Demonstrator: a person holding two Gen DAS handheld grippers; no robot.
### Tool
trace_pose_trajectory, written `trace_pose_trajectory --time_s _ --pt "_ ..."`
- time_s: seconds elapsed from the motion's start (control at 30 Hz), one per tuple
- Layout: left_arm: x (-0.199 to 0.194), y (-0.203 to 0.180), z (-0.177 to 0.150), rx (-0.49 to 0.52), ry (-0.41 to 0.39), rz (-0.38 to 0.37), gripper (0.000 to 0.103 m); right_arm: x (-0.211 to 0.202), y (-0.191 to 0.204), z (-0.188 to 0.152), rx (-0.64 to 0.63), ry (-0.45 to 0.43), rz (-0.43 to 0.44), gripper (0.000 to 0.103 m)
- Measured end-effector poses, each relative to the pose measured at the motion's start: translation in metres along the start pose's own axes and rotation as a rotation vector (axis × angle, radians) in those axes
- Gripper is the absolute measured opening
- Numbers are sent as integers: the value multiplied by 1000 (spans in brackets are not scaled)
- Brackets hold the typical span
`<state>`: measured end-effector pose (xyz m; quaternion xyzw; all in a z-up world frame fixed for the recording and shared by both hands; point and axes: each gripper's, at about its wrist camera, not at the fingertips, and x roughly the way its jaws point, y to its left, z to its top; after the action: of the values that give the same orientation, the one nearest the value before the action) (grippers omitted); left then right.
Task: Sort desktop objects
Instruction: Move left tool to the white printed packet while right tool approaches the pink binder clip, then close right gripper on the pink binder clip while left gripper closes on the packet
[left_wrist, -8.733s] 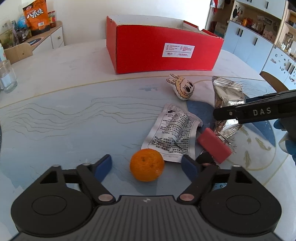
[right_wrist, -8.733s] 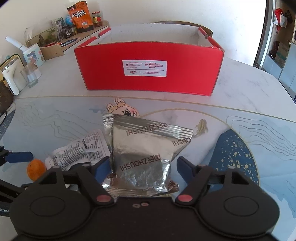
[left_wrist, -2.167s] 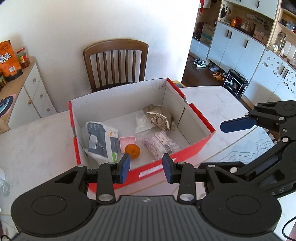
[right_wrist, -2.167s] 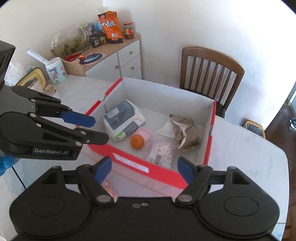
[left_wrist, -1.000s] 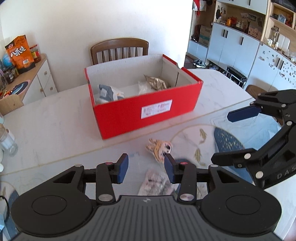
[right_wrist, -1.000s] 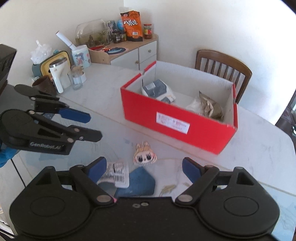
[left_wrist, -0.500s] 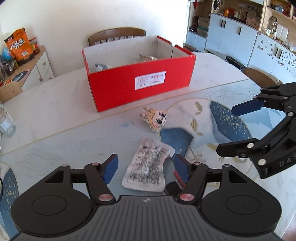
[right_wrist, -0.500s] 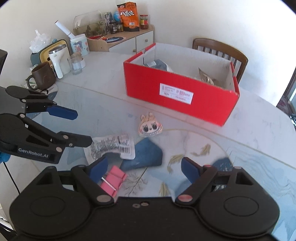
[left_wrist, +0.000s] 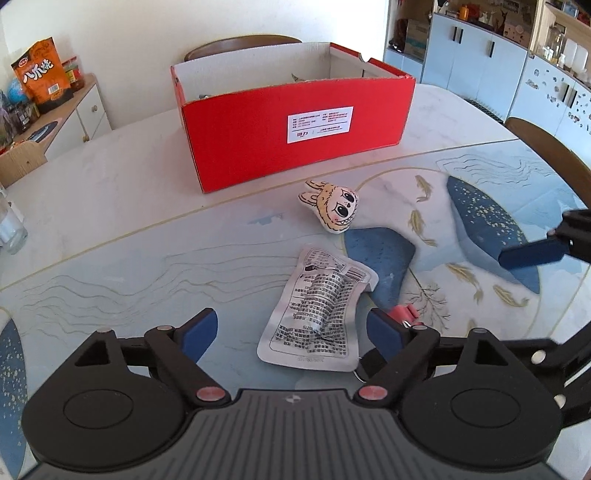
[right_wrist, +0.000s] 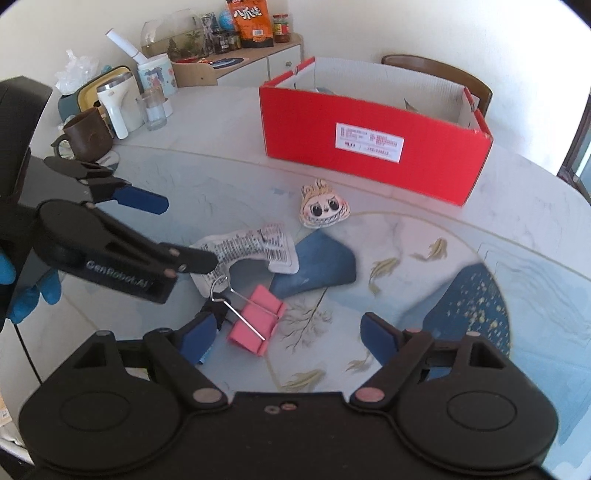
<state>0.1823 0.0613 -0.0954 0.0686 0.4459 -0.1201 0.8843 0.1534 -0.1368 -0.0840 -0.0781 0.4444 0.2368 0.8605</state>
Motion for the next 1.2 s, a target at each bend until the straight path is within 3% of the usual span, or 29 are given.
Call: trace_pose_trajectory --time_s 0.43,0.67,0.97,1.03,1.2 --pt "29 2 5 18 22 -25 88 34 15 -6 31 4 -63 77" --pt "40 5 10 8 38 -40 88 47 17 -4 27 18 -72 68" --pt "48 14 12 -35 49 -26 88 58 10 -5 67 41 -21 58" --pt "51 16 12 -35 61 5 88 58 3 -5 89 41 -2 56" --pt "53 25 7 -43 65 25 88 56 -14 -6 105 41 -34 47"
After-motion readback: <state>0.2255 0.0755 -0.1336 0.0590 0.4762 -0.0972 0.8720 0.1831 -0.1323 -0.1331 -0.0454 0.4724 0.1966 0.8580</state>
